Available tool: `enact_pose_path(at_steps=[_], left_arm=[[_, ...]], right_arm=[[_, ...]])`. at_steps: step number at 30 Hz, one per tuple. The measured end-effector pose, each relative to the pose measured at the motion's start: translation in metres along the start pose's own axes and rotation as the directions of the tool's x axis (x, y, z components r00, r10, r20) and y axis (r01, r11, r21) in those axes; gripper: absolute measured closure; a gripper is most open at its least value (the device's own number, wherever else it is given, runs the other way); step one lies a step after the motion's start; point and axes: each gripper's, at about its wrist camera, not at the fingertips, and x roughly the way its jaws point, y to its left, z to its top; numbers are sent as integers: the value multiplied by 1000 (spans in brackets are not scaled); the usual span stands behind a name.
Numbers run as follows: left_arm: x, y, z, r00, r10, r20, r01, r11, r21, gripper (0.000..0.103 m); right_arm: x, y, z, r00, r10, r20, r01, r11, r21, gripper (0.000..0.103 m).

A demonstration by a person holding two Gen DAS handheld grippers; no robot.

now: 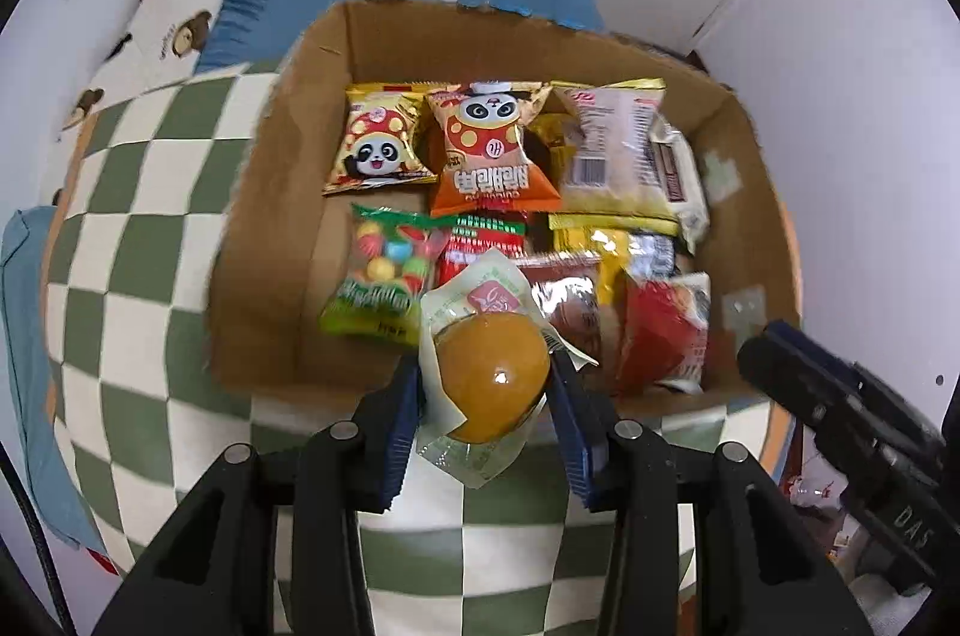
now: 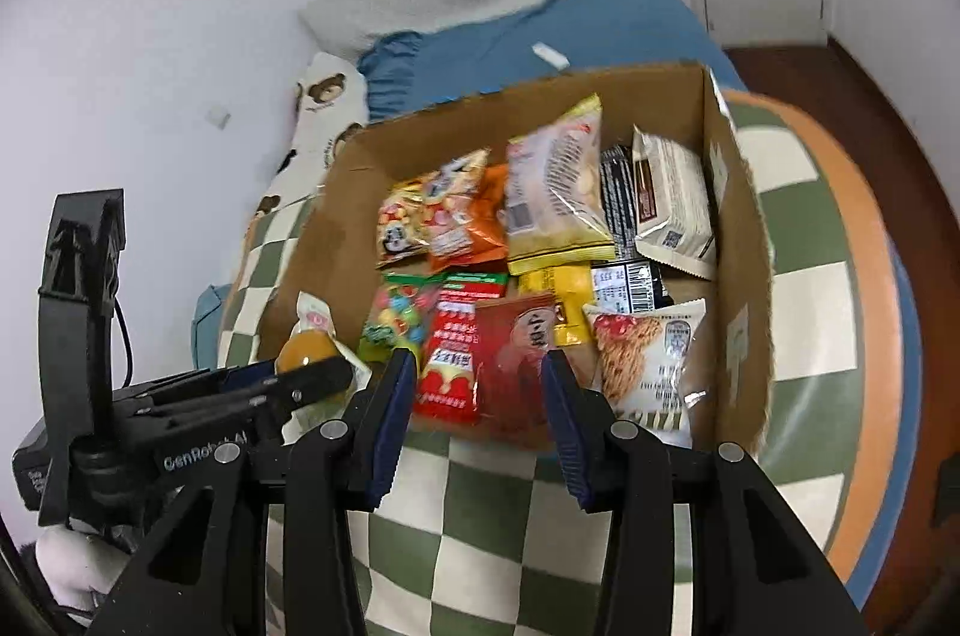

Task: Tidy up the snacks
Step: 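Carry the pastry and red packet into the box and open both tools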

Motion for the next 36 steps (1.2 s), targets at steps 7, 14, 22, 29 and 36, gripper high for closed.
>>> enact_pose_path(at_steps=[7,14,22,29,36], left_arm=[[45,-4,19,995,31,-100,-31,1000,1,61],[60,2,22,991,77,-106,-77,997,0,15],[58,3,22,985,164,-56,-163,986,28,7],[41,4,19,981,194,1,-194,981,24,7],[13,0,13,979,198,59,-199,980,21,7]], right_arm=[[47,-23,20,992,-77,-100,82,995,51,26],[57,-32,24,971,-208,-121,213,977,28,5],[69,-31,22,946,-300,-125,300,954,-20,4],[70,-27,19,937,-333,-102,332,943,-29,3],[50,-19,18,938,-342,-54,341,939,-33,3]])
